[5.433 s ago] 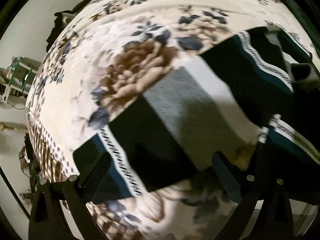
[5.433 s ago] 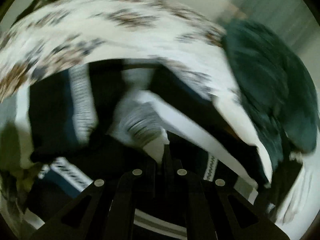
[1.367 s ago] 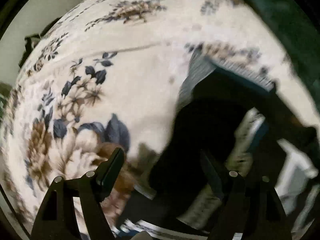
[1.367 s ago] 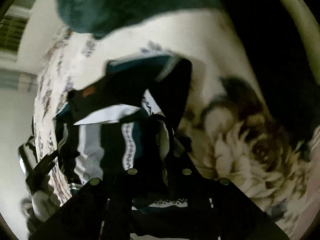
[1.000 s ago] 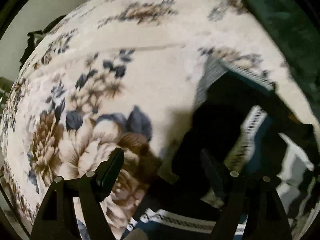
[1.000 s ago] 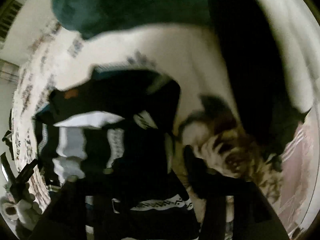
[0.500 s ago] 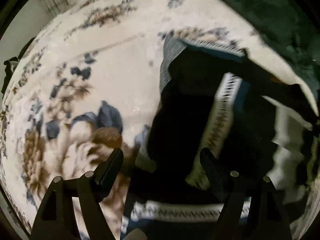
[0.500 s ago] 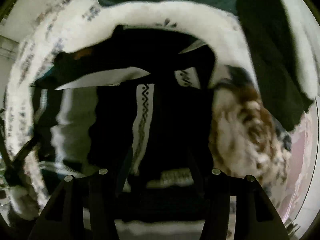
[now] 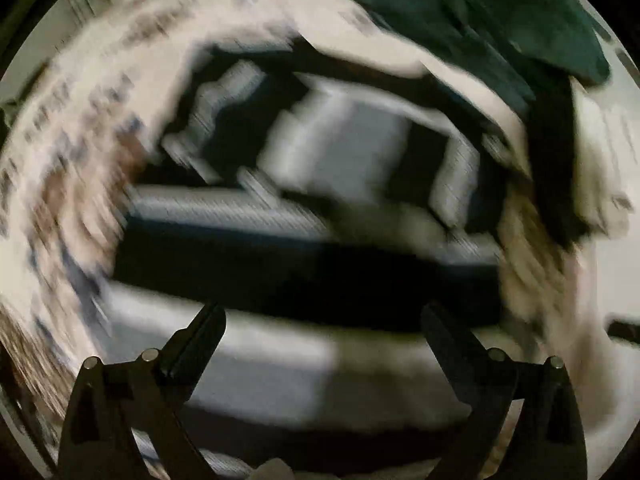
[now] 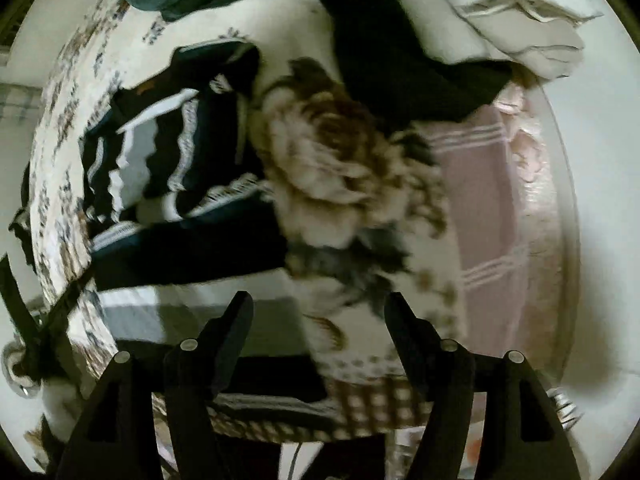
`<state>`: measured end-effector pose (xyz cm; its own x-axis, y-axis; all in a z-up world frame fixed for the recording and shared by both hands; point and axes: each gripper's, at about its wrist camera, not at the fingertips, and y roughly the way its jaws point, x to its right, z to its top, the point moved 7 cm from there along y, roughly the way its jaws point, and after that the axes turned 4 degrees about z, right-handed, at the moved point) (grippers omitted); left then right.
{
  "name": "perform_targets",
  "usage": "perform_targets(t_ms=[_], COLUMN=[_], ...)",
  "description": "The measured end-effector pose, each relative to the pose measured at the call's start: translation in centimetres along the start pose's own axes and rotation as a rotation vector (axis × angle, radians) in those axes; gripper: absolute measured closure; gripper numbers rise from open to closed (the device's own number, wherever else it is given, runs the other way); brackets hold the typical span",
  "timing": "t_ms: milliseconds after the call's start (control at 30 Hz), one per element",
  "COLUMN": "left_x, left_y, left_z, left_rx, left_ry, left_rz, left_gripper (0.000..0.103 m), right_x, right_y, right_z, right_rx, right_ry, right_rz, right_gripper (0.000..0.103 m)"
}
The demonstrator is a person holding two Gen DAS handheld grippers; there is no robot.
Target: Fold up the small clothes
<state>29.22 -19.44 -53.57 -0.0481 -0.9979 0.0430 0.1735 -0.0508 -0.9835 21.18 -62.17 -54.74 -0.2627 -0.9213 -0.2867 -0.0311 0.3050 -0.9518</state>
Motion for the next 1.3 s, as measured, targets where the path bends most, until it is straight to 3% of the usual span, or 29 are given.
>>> perform_targets(t_ms=[133, 233, 433, 533, 600, 867, 1000, 1033, 1100, 1133, 1167, 1300], left_x=[9.3, 13.9, 18.7, 18.7, 18.3, 15.2, 13.2, 12.7, 11.3, 10.6, 9.7, 6.6], left_y=[2.0, 3.7, 9.4, 11.0, 10.5, 7.8, 5.2, 4.5, 3.2, 2.6, 1.8, -1.6], left_z=[-8.5, -12.8, -17.4, -17.4, -16.9, -16.1, -15.2, -15.2, -15.0, -14.9, -14.8, -13.6], left_rx=[-0.181, -0.258, -0.358, -0.317, -0.261, -0.187, -0.148, -0.139, -0.120, -0.111, -0.101, -0.055], left_ry=[0.045, 0.076, 0.122, 0.141, 0.135, 0.080, 0.053, 0.047, 0.032, 0.021, 0.006, -0.092], left_rz=[-0.067, -0.082, -0.031, 0.034, 0.042, -0.040, -0.079, -0.088, -0.102, -0.111, -0.121, -0.195], left_gripper=[0.003, 0.005, 0.038, 0.060, 0.096, 0.098, 0.098, 0.098, 0.099, 0.099, 0.099, 0.099], right_x=[2.3, 3.5, 3.7, 2.3, 0.8, -4.9, -7.4, -8.0, -9.1, -9.5, -10.0, -13.2], right_y=[-0.2, 0.1, 2.4, 3.8, 4.5, 8.4, 11.7, 12.4, 13.2, 13.3, 13.1, 10.3], right_z=[1.2, 2.6, 5.8, 8.2, 10.3, 20.7, 23.9, 24.2, 24.4, 24.4, 24.4, 24.5], right_rx=[-0.001, 0.007, 0.006, -0.002, 0.006, 0.035, -0.023, -0.041, -0.056, -0.052, -0.041, 0.010], right_ry=[-0.024, -0.025, -0.044, -0.043, -0.051, 0.018, 0.086, 0.095, 0.082, 0.076, 0.071, -0.008], right_rz=[0.013, 0.041, 0.090, 0.180, 0.231, 0.385, 0.410, 0.421, 0.381, 0.356, 0.340, 0.298], right_gripper=[0.033, 0.033, 0.033, 0.033, 0.033, 0.033, 0.033, 0.037, 0.069, 0.093, 0.098, 0.099])
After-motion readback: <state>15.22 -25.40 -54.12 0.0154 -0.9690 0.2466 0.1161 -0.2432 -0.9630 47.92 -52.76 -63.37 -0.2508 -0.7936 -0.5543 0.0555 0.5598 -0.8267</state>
